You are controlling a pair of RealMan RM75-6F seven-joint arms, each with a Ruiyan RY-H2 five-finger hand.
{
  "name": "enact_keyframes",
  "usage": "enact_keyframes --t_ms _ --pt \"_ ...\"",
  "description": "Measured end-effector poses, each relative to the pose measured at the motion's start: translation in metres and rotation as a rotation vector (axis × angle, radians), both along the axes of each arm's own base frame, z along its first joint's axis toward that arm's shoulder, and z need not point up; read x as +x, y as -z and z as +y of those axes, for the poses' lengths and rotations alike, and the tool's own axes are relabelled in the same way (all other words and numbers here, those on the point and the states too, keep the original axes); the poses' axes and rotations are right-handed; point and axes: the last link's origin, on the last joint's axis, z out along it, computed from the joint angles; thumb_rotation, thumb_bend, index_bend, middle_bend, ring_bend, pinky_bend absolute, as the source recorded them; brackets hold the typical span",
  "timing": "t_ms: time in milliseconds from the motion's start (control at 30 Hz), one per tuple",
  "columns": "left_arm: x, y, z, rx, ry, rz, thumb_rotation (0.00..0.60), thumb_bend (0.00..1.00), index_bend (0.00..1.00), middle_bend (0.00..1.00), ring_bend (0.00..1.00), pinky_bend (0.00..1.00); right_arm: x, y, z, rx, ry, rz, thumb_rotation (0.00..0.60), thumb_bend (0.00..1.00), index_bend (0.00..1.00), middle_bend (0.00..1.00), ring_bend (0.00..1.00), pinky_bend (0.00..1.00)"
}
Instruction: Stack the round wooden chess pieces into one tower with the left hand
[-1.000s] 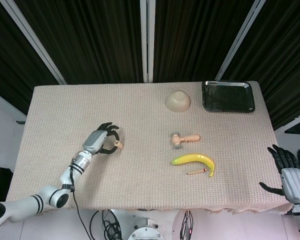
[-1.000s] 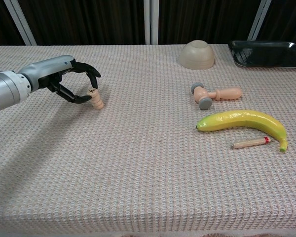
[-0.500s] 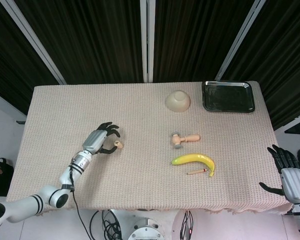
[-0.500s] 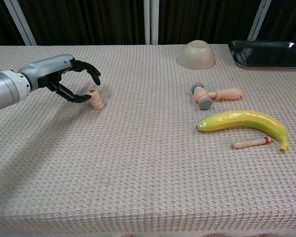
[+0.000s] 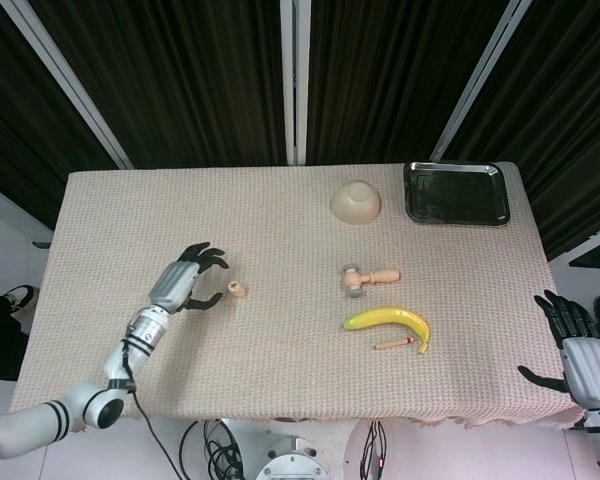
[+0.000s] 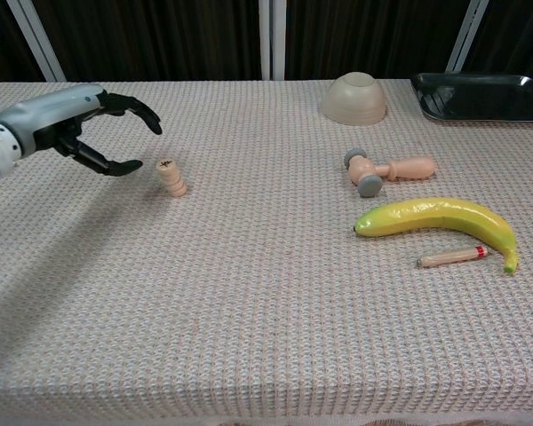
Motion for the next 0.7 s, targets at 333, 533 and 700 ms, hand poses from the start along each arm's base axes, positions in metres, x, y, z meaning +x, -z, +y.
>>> enact_keyframes --t_ms 333,533,700 --pt "-0.058 -0.070 -0.074 0.367 -0.001 0.261 0.600 0.13 0.11 0.07 0.00 0.00 0.000 0.005 -0.002 -0.005 -0.004 0.070 0.600 0.00 0.00 0.00 0.00 0.00" --pt "-0.095 -0.114 -0.133 0.410 -0.056 0.396 0.504 0.11 0.04 0.02 0.00 0.00 0.004 0.010 -0.001 -0.004 -0.015 0.115 0.600 0.00 0.00 0.00 0.00 0.00" --pt "-0.112 -0.131 -0.156 0.376 -0.125 0.442 0.472 0.11 0.03 0.01 0.00 0.00 0.005 0.012 0.001 0.002 -0.013 0.127 0.600 0.00 0.00 0.00 0.00 0.00"
